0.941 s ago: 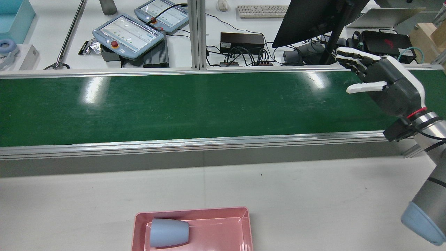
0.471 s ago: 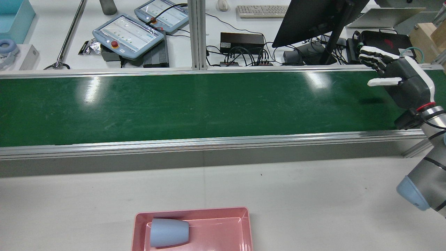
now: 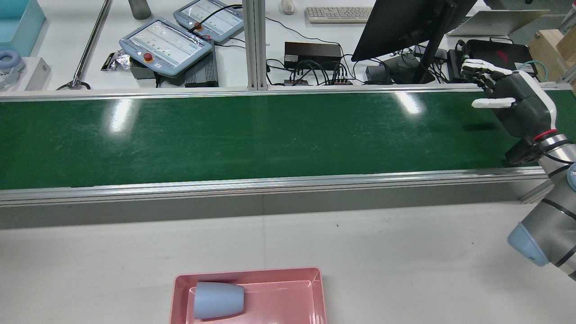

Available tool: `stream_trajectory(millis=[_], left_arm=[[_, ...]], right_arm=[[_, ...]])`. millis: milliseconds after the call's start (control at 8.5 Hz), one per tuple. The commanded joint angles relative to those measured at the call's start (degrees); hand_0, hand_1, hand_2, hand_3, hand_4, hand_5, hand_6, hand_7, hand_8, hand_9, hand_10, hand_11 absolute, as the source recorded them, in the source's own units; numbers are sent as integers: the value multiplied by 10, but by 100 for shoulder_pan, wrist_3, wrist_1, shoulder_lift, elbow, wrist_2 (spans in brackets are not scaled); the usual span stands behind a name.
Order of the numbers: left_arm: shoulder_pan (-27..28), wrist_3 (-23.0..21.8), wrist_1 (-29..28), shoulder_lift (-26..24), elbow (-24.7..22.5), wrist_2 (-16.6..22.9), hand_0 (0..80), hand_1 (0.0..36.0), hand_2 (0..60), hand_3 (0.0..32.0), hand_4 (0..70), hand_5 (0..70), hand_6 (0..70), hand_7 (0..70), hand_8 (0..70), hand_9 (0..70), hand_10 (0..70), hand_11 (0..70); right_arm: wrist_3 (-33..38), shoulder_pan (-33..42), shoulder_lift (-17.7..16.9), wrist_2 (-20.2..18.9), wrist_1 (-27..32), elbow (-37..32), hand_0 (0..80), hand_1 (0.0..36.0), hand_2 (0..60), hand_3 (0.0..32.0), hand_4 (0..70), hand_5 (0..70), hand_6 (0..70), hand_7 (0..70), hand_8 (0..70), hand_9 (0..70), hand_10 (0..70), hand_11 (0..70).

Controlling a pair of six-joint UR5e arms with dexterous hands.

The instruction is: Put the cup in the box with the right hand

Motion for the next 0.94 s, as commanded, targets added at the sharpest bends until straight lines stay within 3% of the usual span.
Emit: stream_trajectory(millis=[0,118,235,353,471,588,824], left_arm=[[0,0,0,0,3,0,0,0,0,0,0,0,0,0,0,0,0,0],[0,0,0,0,3,0,0,0,0,0,0,0,0,0,0,0,0,0],[0,0,0,0,3,0,0,0,0,0,0,0,0,0,0,0,0,0],[0,0,0,0,3,0,0,0,0,0,0,0,0,0,0,0,0,0],[0,0,0,0,3,0,0,0,0,0,0,0,0,0,0,0,0,0],[0,0,0,0,3,0,0,0,0,0,0,0,0,0,0,0,0,0],[0,0,0,0,3,0,0,0,0,0,0,0,0,0,0,0,0,0]], right_arm=[[-5,-78,133,9,-1372,723,600,206,73,0,197,90,93,322,167,261,69,121],[-5,-131,152,18,-1753,910,631,195,24,0,274,85,94,352,166,265,17,45],[4,-175,143,35,-1757,868,616,213,67,0,229,84,90,340,165,262,4,27],[30,-158,143,44,-1749,876,634,184,0,0,229,85,87,321,163,258,6,30],[39,-149,126,44,-1749,885,616,201,44,0,184,88,88,315,163,256,27,62],[48,-149,108,44,-1731,885,617,191,22,0,184,90,88,311,162,253,41,82],[56,60,38,27,-1740,1147,609,198,46,0,172,91,89,309,162,253,55,103]])
